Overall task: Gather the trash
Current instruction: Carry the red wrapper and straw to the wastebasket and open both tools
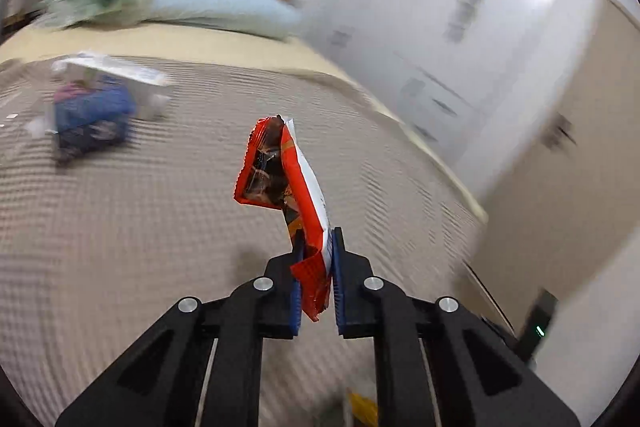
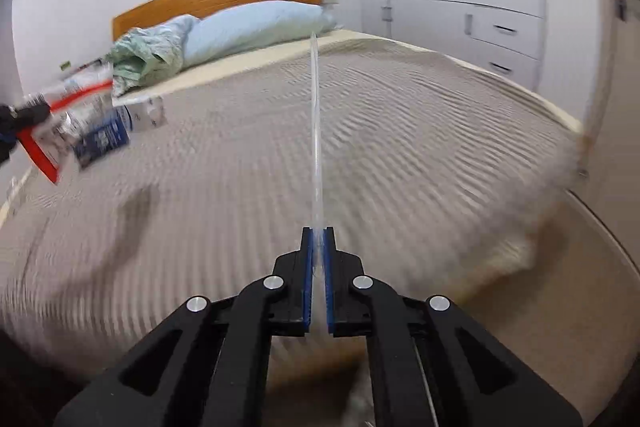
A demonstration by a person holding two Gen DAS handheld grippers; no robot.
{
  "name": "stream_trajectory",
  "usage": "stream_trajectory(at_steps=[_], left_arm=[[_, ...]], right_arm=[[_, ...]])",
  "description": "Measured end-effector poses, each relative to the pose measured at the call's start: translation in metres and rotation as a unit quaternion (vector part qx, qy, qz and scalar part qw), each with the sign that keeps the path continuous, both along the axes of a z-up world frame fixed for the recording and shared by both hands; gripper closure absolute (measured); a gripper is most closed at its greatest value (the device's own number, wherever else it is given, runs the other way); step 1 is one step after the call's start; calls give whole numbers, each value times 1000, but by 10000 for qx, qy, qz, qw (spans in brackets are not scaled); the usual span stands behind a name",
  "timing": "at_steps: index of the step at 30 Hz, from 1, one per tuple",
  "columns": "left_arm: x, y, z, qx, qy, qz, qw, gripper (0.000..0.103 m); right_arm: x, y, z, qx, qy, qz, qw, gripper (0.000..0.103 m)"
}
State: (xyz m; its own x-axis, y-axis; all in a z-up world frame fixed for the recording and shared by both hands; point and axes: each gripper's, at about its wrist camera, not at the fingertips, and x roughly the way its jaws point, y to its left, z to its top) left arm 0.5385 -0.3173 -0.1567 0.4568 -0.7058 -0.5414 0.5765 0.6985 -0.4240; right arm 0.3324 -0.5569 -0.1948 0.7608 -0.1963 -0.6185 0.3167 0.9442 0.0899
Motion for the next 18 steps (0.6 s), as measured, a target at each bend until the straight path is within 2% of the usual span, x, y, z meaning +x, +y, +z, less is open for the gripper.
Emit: stream_trajectory(at_steps=[1,3,4,5,6,7,8,9,12,14,15,17,18], left_arm=[[-21,-7,-6,2,45,-340,9994,93],[-62,-24,-28,131,261,-893,9956,93],[-73,-30,-38,210,309,-1014,9941,93],[-90,-40,-53,325,370,-1184,9917,93],[-102,-48,-68,435,475,-1288,9896,93],[-108,-54,-81,534,599,-1320,9880,93],[-113,-60,-92,619,726,-1329,9865,93],[-116,-65,-106,720,882,-1304,9849,93],[-121,-74,-136,1147,1155,-1183,9795,93],[-122,-75,-142,1355,1084,-1215,9773,93],[-123,-76,-146,1525,1033,-1222,9753,93],[-132,-81,-151,1678,1023,-1281,9721,93],[-134,-84,-155,1765,1029,-1305,9702,93]], right_arm=[[-39,-11,-7,34,199,-105,9997,98],[-83,-22,-29,121,598,-207,9979,98],[-113,-30,-53,203,1044,-319,9938,98],[-128,-36,-70,351,1260,-396,9906,98],[-143,-43,-88,617,1491,-473,9858,98],[-158,-51,-119,996,1945,-578,9741,98],[-164,-53,-140,1122,2191,-605,9673,98],[-165,-54,-151,1167,2262,-574,9654,98],[-152,-62,-211,1662,2785,-419,9450,98],[-132,-65,-245,1947,3132,-327,9290,98],[-122,-64,-258,1888,3262,-342,9256,97],[-98,-61,-282,1752,3325,-253,9263,97],[-89,-61,-294,1827,3366,-186,9236,84]])
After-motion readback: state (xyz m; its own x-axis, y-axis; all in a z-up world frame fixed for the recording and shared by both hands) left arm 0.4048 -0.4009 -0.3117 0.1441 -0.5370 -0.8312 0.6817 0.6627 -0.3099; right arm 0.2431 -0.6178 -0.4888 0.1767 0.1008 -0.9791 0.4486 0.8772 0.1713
